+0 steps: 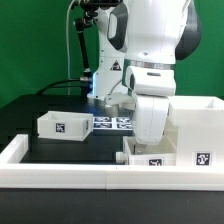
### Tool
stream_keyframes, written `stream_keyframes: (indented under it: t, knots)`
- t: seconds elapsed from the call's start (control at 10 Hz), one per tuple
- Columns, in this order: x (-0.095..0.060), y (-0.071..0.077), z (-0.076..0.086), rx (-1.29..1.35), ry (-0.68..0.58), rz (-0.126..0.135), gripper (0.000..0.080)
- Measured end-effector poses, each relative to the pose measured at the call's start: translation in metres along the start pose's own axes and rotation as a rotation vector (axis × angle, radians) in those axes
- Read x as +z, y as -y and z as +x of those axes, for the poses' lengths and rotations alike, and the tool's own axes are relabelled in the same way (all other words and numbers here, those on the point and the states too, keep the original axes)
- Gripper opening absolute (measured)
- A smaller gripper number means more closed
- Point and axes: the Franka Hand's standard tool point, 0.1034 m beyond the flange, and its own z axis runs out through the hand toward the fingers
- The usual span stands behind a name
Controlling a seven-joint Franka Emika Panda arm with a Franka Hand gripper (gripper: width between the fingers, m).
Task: Assemble drawer
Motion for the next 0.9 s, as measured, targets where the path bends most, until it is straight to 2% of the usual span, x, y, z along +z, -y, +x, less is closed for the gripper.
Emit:
stream_keyframes:
  t: [0.1,0.2,0.3,0.5,0.7,0.9]
  knots:
    - [-0.003,-0.001,-0.001,0.003,0.001,-0.002,0.0479]
    - [-0.008,-0.002,-0.002,0.01,0.003,-0.001,0.0479]
    - [-0.016,-0.005,-0.002,0.013,0.004,-0.01,0.0611]
    - [-0.027,-0.009,-0.009,0.02,0.013,-0.002,0.0638]
    - [-0.038,-0.023,-0.026,0.006,0.025,0.01,0.0647]
    - [-0.043,-0.039,-0.043,-0.007,0.038,0.037,0.0649]
